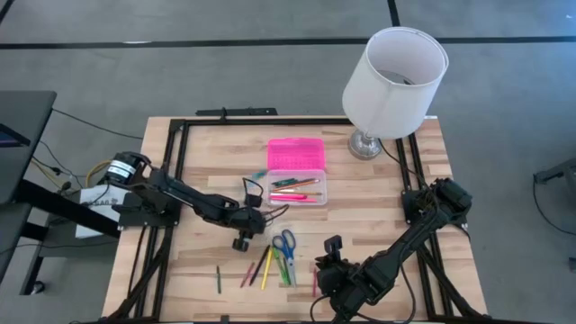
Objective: Pick & place school supplies into a supply box
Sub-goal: Put the blue multi-color pen into the supply box
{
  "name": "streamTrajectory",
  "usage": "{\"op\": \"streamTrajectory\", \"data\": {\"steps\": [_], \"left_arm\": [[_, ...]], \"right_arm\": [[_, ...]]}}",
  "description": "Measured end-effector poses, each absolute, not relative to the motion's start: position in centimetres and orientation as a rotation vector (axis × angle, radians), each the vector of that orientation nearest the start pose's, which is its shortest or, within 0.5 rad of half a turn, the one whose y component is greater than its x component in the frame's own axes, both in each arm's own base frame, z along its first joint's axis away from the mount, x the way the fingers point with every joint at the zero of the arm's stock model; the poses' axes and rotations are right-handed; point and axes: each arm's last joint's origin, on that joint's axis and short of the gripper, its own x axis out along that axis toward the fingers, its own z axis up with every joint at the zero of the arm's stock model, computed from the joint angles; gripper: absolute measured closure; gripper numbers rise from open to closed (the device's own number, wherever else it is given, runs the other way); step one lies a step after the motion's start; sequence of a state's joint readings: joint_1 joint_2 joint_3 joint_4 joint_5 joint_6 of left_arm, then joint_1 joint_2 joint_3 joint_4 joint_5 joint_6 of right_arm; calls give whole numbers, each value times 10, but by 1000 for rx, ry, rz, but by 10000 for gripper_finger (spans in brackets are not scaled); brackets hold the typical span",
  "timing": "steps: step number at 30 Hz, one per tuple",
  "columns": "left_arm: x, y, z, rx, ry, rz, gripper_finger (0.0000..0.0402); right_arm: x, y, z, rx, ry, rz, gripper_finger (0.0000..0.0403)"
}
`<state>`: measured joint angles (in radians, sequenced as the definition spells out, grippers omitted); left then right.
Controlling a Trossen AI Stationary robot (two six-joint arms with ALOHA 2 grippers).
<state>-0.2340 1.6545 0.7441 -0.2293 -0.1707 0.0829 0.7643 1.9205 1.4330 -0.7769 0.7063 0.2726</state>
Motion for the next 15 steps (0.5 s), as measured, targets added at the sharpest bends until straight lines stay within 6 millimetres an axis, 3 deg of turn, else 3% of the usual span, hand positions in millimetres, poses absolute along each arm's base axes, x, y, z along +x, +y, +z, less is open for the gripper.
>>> {"op": "streamTrajectory", "data": {"steps": [15], "left_arm": [[244, -46, 153, 397, 1187, 185, 281]], "right_arm": [[289, 251, 204, -596, 920, -76, 340]]}}
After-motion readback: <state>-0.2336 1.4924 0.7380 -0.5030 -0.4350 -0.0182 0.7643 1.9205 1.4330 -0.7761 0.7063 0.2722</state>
